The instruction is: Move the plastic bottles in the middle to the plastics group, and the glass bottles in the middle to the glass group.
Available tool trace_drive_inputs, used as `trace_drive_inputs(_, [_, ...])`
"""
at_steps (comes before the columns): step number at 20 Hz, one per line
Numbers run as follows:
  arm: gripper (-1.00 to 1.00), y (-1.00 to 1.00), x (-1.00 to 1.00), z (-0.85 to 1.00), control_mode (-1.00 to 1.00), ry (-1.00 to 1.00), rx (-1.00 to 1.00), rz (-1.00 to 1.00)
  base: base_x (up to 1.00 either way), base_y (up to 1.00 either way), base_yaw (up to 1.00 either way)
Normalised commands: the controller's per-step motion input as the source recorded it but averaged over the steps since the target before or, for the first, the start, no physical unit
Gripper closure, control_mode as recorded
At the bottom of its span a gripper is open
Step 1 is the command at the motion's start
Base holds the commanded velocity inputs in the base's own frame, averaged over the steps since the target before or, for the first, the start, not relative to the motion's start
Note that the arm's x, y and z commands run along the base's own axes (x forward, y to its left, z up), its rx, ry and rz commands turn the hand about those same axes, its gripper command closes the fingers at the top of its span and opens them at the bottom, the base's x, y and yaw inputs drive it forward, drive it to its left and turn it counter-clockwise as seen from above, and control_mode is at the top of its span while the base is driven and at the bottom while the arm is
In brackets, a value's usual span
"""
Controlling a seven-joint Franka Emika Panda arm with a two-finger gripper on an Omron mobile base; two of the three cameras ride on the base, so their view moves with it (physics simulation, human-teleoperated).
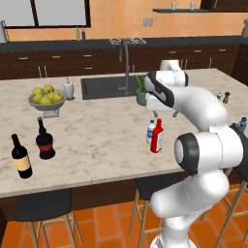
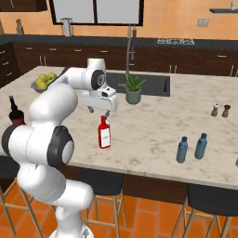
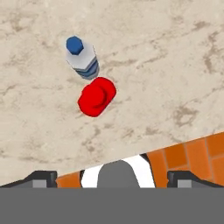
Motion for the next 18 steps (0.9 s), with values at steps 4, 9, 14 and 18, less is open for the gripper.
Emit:
trace_drive_inputs(4, [-1.0, -0.08, 0.17, 0.0, -1.0, 0.0, 0.0, 0.0, 0.0, 0.0, 0.0])
trace_drive_inputs(9, [-1.0, 0.0, 0.46, -0.24, -1.0, 0.0, 0.0, 0.0, 0.0, 0.0, 0.0])
trace_drive_inputs(14, [-1.0, 0.0, 0.35, -0.46, -1.0, 0.0, 0.0, 0.0, 0.0, 0.0, 0.0])
trace_drive_inputs(18, [-1.0, 0.07, 0.12, -0.27, -1.0, 0.02, 0.0, 0.0, 0.0, 0.0, 0.0])
